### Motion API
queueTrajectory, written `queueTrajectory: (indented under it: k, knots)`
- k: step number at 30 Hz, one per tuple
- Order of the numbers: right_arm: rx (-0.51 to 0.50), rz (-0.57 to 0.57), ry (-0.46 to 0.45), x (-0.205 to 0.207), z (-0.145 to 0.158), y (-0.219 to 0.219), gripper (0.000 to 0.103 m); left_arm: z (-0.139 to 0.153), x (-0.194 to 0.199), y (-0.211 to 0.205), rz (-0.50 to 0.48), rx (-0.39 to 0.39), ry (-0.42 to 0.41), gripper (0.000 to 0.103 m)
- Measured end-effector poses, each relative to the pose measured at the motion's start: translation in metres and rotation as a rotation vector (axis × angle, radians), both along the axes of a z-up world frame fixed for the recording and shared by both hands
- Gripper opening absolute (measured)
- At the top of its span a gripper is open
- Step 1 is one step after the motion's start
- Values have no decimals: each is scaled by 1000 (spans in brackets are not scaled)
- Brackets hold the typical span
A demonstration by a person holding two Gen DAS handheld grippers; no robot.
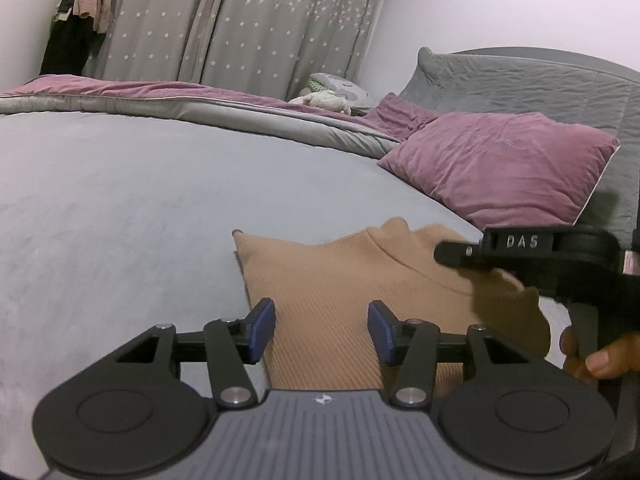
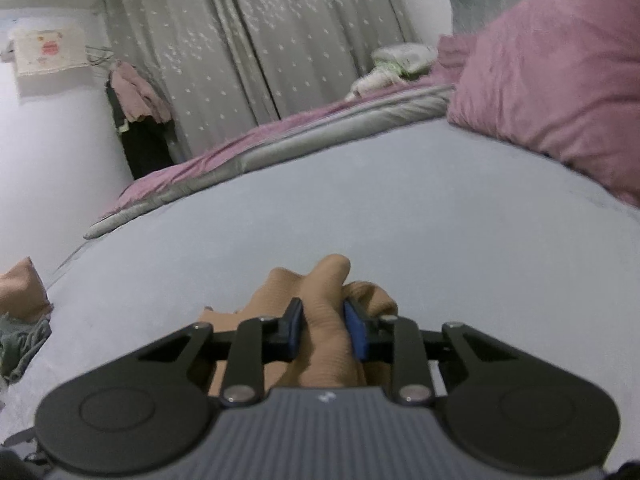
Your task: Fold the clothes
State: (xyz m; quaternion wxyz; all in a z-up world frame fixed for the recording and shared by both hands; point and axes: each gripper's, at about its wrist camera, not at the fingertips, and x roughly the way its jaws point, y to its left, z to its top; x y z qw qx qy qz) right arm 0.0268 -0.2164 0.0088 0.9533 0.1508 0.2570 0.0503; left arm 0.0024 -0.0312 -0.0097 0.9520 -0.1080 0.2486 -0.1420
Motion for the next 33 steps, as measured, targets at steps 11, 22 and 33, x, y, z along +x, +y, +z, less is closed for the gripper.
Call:
queueTrajectory:
  k: [11,22,33]
  knots:
    - [-59,-47,83,5,-25,-3,50,-1,-2,-2,-24,29,-7,57]
    - [-38,-60,72,-3,-9,-7,74,-3,-3,-3,-26,42,-8,63]
    - [-33,-59,81,-6,-4,-6,84,-3,-2,-3,-26,45,-8,64]
